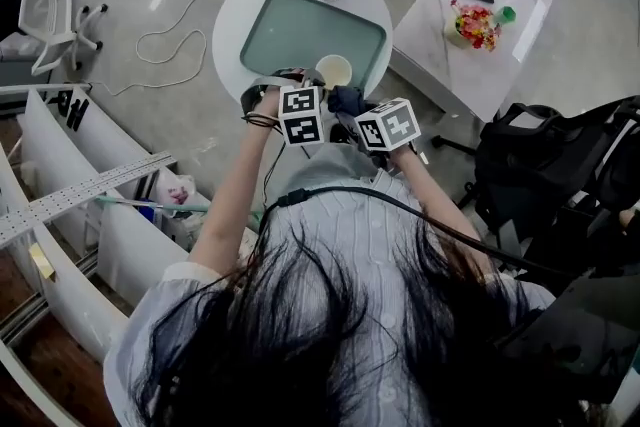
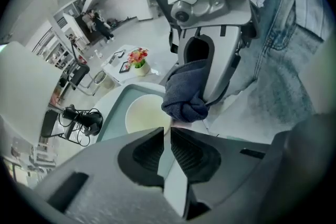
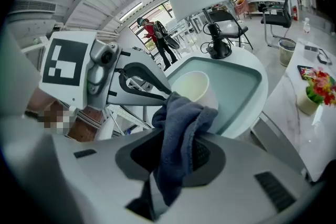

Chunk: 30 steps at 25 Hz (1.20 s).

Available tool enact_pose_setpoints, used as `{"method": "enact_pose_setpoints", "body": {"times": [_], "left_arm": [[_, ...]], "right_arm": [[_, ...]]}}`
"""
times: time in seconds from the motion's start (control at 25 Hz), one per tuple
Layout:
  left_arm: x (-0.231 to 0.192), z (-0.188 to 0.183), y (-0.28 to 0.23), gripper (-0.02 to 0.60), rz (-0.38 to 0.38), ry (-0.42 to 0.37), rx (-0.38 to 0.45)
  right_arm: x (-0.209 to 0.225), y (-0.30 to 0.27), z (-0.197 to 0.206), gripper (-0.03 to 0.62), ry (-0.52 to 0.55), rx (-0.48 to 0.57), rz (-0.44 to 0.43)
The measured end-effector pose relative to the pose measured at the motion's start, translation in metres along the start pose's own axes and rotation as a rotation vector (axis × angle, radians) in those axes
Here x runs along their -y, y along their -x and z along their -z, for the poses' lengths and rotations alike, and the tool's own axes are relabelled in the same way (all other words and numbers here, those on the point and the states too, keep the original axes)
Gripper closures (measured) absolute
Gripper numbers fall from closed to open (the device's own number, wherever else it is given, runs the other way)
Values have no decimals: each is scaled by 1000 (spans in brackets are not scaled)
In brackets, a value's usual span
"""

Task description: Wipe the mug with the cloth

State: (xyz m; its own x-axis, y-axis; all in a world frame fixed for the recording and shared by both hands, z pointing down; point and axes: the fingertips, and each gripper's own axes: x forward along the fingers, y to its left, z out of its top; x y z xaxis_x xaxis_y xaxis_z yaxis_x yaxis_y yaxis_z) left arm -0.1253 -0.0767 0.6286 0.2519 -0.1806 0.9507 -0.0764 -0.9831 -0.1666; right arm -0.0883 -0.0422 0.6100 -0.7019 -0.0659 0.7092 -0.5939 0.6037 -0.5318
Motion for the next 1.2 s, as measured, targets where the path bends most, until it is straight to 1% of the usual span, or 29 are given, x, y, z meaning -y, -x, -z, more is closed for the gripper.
{"method": "enact_pose_setpoints", "body": {"times": [0.08, 0.16, 0.28, 0.4, 0.52, 0.64, 0.76, 0.84, 0.92, 0.96, 1.04, 1.2], "left_arm": [[0, 0, -2, 558, 1, -63, -10], [-2, -1, -3, 558, 0, -106, -18], [-5, -4, -3, 558, -14, -136, -11], [-6, -4, -3, 558, -22, -148, -9], [-8, -5, -4, 558, -24, -126, -7], [-10, -9, -5, 559, -23, -70, 2], [-11, -11, -5, 560, -5, -14, 5], [-5, -13, -5, 560, 41, 27, 8], [7, -16, -8, 560, 112, 75, 15], [13, -17, -10, 560, 128, 94, 23], [16, -20, -12, 560, 106, 104, 36], [3, -25, 1, 560, 4, 54, 71]], "right_arm": [[0, -4, -1, 500, 7, 2, -2], [3, -7, -1, 500, 5, 4, 3], [7, -9, -2, 500, -9, 6, 13], [12, -9, -4, 500, -18, 10, 19], [17, -7, -4, 500, -38, 12, 32], [22, -5, -6, 500, -55, 24, 43], [27, -4, -10, 500, -59, 33, 53], [31, -3, -12, 500, -61, 38, 66], [37, -2, -15, 500, -72, 46, 82], [39, -1, -18, 500, -76, 55, 88], [44, 0, -22, 500, -82, 64, 96], [44, -2, -27, 500, -94, 80, 76]]}}
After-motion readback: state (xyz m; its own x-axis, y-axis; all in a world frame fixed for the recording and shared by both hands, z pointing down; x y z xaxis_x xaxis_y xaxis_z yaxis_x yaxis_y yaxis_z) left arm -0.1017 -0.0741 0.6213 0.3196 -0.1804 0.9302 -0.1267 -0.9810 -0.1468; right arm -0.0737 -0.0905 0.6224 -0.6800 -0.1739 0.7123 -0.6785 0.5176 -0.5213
